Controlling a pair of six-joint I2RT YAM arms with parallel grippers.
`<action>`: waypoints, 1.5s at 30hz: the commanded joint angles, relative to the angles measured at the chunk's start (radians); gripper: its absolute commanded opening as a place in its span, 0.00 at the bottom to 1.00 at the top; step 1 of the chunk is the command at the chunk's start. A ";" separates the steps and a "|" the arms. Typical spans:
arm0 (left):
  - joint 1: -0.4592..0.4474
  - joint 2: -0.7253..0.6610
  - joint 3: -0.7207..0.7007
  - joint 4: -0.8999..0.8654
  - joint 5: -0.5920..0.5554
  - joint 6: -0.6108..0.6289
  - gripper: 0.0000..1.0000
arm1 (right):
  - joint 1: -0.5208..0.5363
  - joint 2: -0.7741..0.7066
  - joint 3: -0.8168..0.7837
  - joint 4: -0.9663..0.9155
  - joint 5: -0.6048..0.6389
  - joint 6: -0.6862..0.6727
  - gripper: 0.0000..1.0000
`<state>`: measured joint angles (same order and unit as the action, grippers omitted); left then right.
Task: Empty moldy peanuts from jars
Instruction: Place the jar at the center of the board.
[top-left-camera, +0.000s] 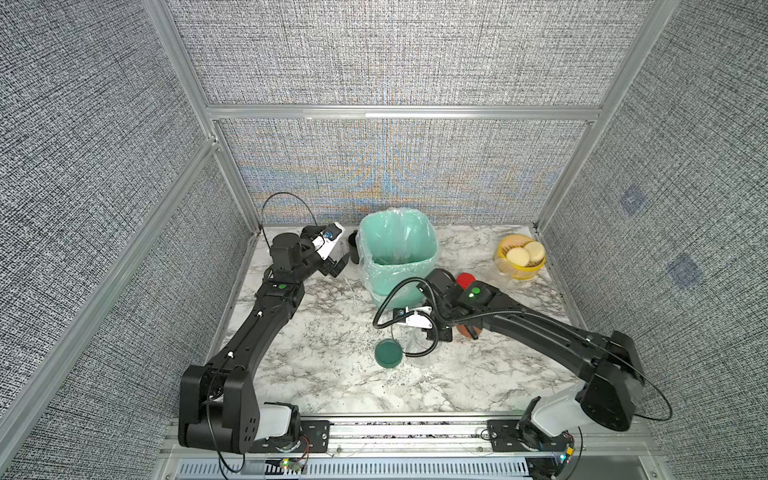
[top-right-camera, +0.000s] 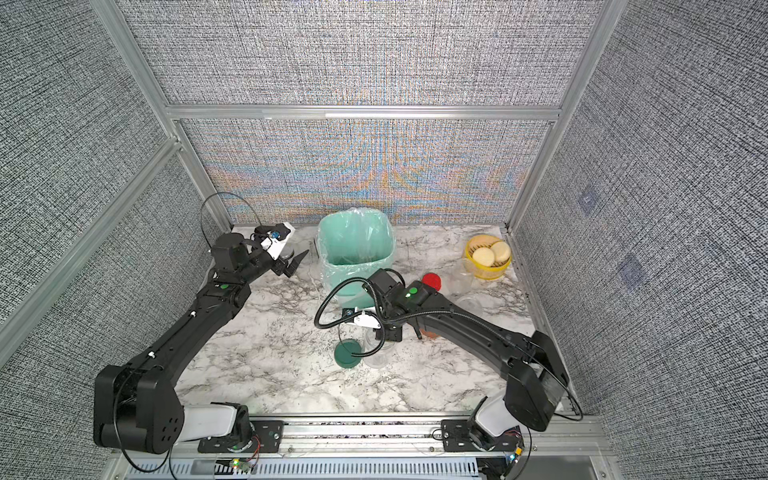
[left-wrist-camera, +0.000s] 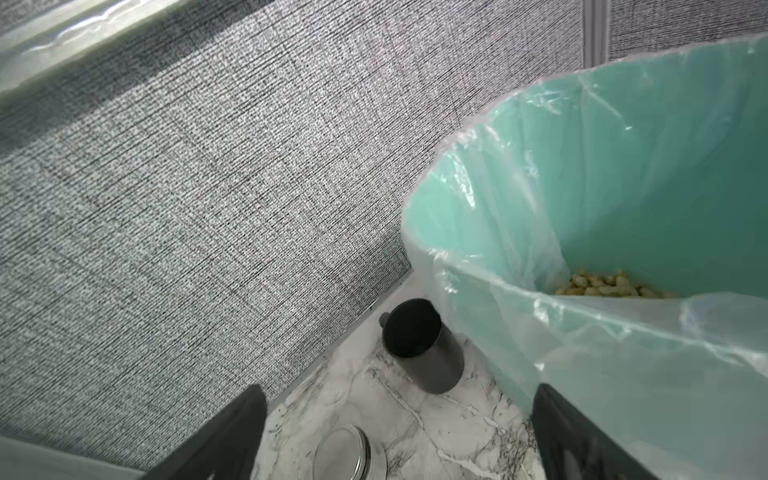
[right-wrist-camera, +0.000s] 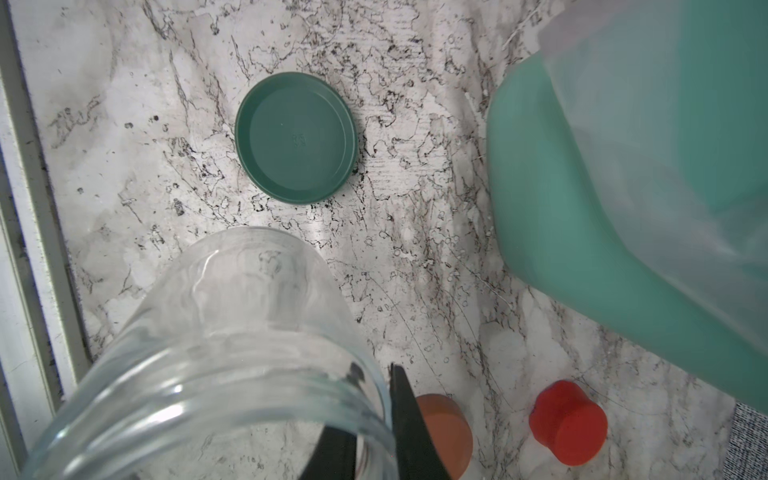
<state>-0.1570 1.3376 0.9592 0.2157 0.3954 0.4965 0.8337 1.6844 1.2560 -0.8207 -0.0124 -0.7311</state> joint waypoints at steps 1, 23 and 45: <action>0.014 -0.019 -0.018 0.045 -0.041 -0.035 0.99 | 0.017 0.051 0.005 0.042 0.031 0.011 0.00; 0.034 -0.019 -0.051 0.051 -0.052 -0.045 1.00 | 0.035 0.105 -0.076 0.187 0.184 0.071 0.40; 0.041 -0.036 -0.026 0.059 -0.093 -0.084 0.99 | -0.228 -0.354 -0.172 0.671 0.032 0.432 0.98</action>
<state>-0.1177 1.3113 0.9241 0.2375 0.3279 0.4412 0.6811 1.3933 1.1156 -0.3672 0.0597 -0.4751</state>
